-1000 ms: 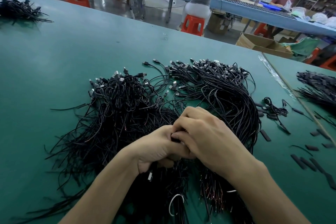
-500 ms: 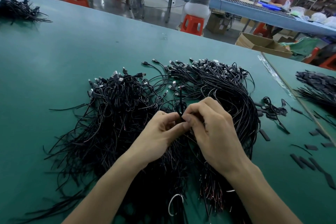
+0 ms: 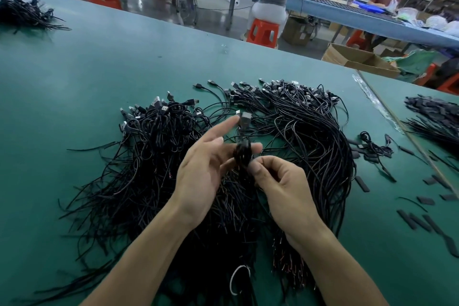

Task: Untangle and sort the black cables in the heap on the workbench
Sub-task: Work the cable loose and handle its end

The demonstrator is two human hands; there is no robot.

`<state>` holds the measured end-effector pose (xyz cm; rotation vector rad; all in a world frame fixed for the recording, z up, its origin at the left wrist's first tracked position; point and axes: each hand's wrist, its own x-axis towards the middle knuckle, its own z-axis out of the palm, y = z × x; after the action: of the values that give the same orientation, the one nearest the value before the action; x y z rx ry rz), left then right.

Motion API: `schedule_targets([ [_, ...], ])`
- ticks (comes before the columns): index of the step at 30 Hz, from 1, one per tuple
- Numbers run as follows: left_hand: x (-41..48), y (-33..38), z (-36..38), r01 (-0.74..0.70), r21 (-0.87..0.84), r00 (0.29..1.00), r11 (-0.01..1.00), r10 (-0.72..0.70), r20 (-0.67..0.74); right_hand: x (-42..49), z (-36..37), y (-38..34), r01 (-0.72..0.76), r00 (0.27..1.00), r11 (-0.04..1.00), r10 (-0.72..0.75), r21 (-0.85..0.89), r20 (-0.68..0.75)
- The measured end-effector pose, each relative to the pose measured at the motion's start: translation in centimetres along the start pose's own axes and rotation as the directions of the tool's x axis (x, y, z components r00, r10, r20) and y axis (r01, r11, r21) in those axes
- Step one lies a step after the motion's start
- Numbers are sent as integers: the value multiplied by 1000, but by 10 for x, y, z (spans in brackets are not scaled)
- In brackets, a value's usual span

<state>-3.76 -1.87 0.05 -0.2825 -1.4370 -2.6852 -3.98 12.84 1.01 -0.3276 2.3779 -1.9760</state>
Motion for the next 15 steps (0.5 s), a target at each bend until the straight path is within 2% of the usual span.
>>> schedule_targets([
  [3, -3, 0, 0, -27, 97, 999, 995, 25, 20, 2, 0, 4, -43, 999, 999, 43, 9, 20],
  [6, -5, -2, 2, -105, 284, 993, 953, 86, 76, 6, -3, 5, -53, 996, 999, 53, 6, -70],
  [9, -4, -11, -4, -105, 621, 991, 777, 136, -3, 9, -8, 5, 2, 984, 998, -12, -57, -180],
  [12, -6, -17, -2, -34, 695, 992, 718, 111, -66, 8, -6, 1, 78, 979, 995, -87, -54, -182],
  [15, -6, -19, -3, 14, 698, 988, 716, 95, -118, 3, 1, -1, 117, 989, 992, -120, -43, -89],
])
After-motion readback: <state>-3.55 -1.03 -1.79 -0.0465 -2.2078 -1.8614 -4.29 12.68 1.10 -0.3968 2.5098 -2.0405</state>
